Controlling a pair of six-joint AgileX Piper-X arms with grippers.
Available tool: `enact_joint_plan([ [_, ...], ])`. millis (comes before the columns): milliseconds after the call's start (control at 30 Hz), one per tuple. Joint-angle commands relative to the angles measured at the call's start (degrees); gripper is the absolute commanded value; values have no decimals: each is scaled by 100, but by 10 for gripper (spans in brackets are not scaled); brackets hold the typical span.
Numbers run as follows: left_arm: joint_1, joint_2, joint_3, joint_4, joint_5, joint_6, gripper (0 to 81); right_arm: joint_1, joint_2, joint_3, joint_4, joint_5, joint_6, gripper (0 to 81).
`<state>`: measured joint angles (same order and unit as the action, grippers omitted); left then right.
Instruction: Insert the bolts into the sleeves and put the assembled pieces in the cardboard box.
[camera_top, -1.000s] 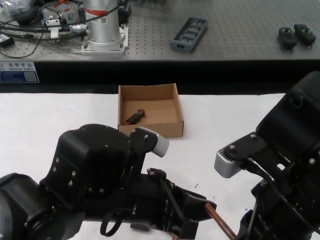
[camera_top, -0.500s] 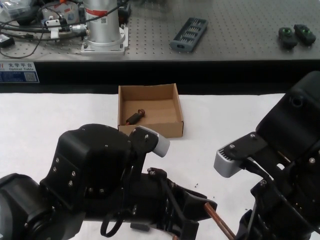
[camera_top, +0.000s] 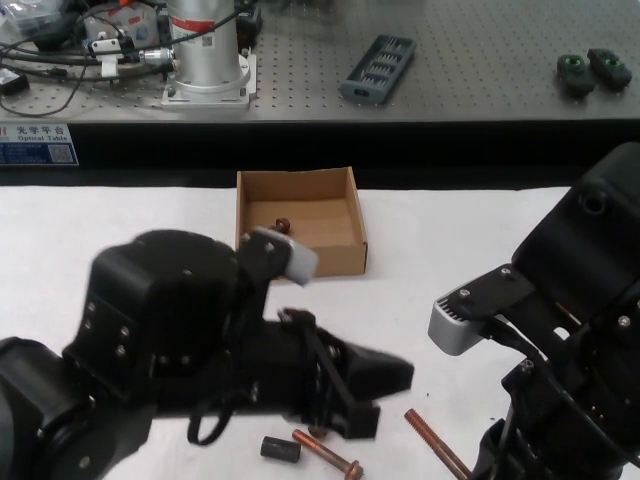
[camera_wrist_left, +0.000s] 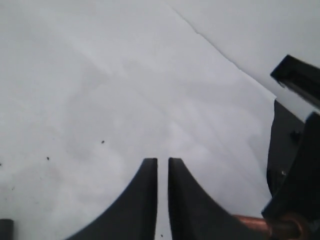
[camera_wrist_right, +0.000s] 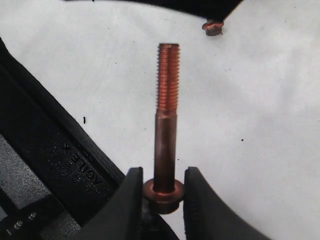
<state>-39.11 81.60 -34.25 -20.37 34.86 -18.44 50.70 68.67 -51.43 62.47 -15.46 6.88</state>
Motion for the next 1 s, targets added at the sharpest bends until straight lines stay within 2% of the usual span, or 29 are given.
enact_joint_plan([
  [0, 103, 0, -28, -332, 160, -193, 64, 14, -84, -78, 23, -50, -50, 106],
  [300, 113, 0, -37, -476, 607, -601, 150, 14, -84, -78, -1, -50, -117, 106],
  [633, 113, 0, -37, -458, 1480, -711, 150, 14, -84, -78, -1, 50, -157, 106],
  [767, 113, 0, -37, -120, 1736, -529, 150, 14, -84, -78, -1, 50, -157, 106],
  [967, 113, 0, -37, 875, 1714, 265, 150, 14, -84, -78, -32, 67, -173, 106],
])
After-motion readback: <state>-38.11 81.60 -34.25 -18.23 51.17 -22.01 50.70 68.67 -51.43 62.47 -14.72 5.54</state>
